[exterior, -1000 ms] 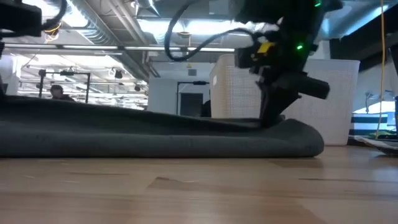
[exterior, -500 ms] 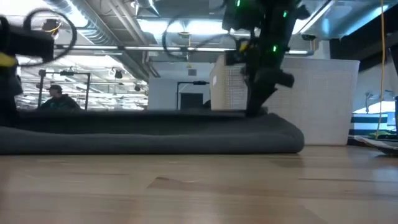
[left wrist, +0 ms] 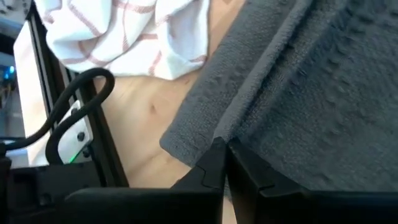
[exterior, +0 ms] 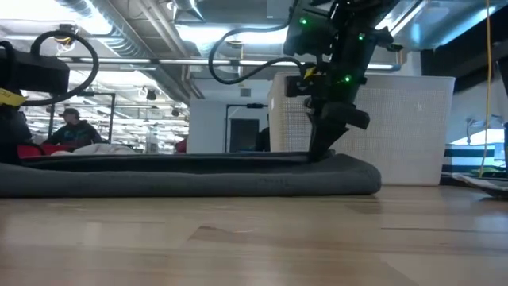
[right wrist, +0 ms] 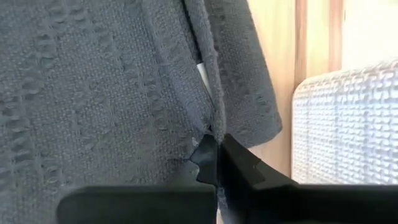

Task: Fold towel
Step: Fold the gray towel

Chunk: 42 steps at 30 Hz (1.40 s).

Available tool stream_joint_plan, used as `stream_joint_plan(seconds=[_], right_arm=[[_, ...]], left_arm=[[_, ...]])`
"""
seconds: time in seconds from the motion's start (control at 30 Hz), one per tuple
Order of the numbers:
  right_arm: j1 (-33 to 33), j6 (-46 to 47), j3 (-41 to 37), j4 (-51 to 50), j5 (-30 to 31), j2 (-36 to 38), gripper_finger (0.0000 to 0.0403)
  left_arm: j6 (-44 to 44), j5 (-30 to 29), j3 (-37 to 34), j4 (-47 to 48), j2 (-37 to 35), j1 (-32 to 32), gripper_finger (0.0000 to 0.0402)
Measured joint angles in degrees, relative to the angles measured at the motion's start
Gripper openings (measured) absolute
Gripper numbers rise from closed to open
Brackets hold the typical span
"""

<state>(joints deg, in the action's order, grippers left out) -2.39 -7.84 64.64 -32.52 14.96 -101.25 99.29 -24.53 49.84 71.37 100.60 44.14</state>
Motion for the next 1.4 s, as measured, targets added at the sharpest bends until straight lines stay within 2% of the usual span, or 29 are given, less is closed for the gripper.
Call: stream_joint_plan(seconds=[0.13, 0.3, 0.4, 0.5, 0.57, 0.67, 0.8, 0.87, 0.97, 1.07, 1.27, 1.4], right_arm=[[0.0, 1.4, 0.0, 1.5, 0.6, 0.0, 0.0050], [0.1, 1.4, 0.0, 1.3, 1.1, 0.0, 0.0115], [0.1, 1.0, 0.9, -1.3, 2.4, 0.0, 0.0151], [0.1, 0.7, 2.8, -3.7, 3.5, 1.1, 0.0172], [0.1, 0.7, 3.3, -3.9, 2.1, 2.8, 0.0176], [0.1, 0.4, 3.0, -3.0, -6.2, 4.2, 0.0177], [0.2, -0.3, -1.5, 7.7, -18.6, 3.6, 0.0178], [0.2, -0.3, -4.8, 14.6, -21.7, 2.4, 0.0178], [0.2, -0.2, -8.9, 20.9, -21.5, 0.1, 0.0178], [0.2, 1.6, -11.5, 21.5, -20.0, -0.9, 0.0179], [4.7, 8.9, -12.3, 14.7, -20.6, -0.6, 0.0179], [9.4, 12.0, -12.2, 13.8, -21.0, -0.7, 0.0179]], left_arm=[[2.6, 0.2, 0.0, 0.8, 0.0, 0.0, 0.0027], [3.7, 1.5, 0.0, 2.0, 0.0, 0.0, 0.0086], [1.1, 5.8, 0.8, 3.8, -0.5, -0.5, 0.0118], [-2.0, 6.5, 3.0, 6.1, -2.1, -0.5, 0.0140], [-2.3, 6.4, 4.4, 7.9, -3.3, -0.7, 0.0150], [-2.4, 4.6, 5.7, 7.3, -4.8, -0.7, 0.0154], [-9.0, -2.2, 5.3, -3.2, -5.6, 0.2, 0.0155], [-14.5, -3.4, 3.9, -10.0, -5.6, 0.2, 0.0155], [-21.0, -2.6, 0.5, -20.8, -5.2, 0.3, 0.0155], [-25.4, -1.5, -2.7, -28.0, -5.4, 0.5, 0.0155], [-26.1, -2.4, -3.7, -27.1, -5.9, 0.8, 0.0155], [-31.6, -1.1, -3.3, -26.4, -7.6, 0.8, 0.0155]])
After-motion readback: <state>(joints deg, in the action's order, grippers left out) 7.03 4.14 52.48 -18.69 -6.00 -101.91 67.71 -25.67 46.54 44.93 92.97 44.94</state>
